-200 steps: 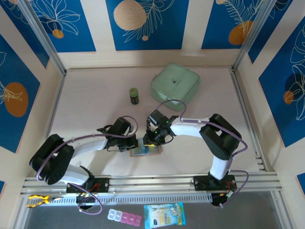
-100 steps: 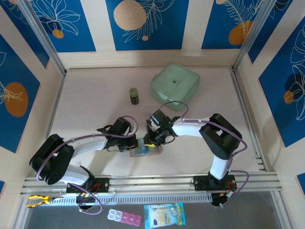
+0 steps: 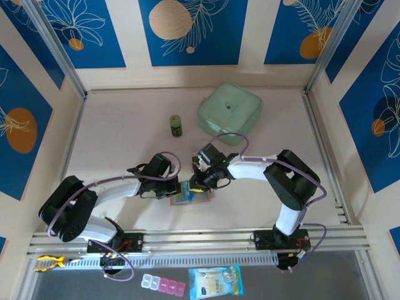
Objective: Take the credit cards out of the card holder
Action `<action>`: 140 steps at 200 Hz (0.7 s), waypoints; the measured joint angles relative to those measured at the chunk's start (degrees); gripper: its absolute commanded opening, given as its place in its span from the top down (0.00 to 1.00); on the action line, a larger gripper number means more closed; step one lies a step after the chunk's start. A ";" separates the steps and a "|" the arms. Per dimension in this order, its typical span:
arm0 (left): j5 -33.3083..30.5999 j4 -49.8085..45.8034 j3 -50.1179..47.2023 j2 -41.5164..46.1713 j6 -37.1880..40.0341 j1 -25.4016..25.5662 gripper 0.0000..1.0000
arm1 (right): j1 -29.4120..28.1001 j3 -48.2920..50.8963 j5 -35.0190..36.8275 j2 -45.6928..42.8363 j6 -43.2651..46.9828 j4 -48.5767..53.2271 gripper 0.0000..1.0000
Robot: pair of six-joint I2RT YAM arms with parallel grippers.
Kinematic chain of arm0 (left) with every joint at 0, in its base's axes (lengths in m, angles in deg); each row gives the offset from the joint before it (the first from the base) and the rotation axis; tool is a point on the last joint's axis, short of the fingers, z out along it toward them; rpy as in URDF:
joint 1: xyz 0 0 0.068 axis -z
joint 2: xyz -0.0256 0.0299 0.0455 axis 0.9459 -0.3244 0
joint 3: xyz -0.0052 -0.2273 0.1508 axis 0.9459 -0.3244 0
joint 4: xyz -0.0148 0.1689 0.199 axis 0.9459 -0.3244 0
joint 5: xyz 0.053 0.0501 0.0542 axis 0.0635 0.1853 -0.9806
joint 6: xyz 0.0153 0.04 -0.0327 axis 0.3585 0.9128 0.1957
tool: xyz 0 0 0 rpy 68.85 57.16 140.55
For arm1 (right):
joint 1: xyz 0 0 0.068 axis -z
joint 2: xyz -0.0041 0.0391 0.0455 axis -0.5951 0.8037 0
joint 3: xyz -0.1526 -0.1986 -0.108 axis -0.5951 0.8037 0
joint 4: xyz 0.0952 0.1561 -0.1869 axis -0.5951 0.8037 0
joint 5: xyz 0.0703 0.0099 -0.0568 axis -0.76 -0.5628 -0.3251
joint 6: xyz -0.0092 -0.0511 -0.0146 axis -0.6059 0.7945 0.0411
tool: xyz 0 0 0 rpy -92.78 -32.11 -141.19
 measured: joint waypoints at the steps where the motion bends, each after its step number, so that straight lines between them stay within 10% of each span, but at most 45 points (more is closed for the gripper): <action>1: 0.02 0.00 0.00 0.00 0.00 0.00 1.00 | 0.00 0.00 0.02 -0.02 0.00 0.00 0.86; 140: 0.02 0.02 0.00 0.00 0.00 0.00 1.00 | 0.76 0.00 4.76 -4.50 3.26 7.63 0.87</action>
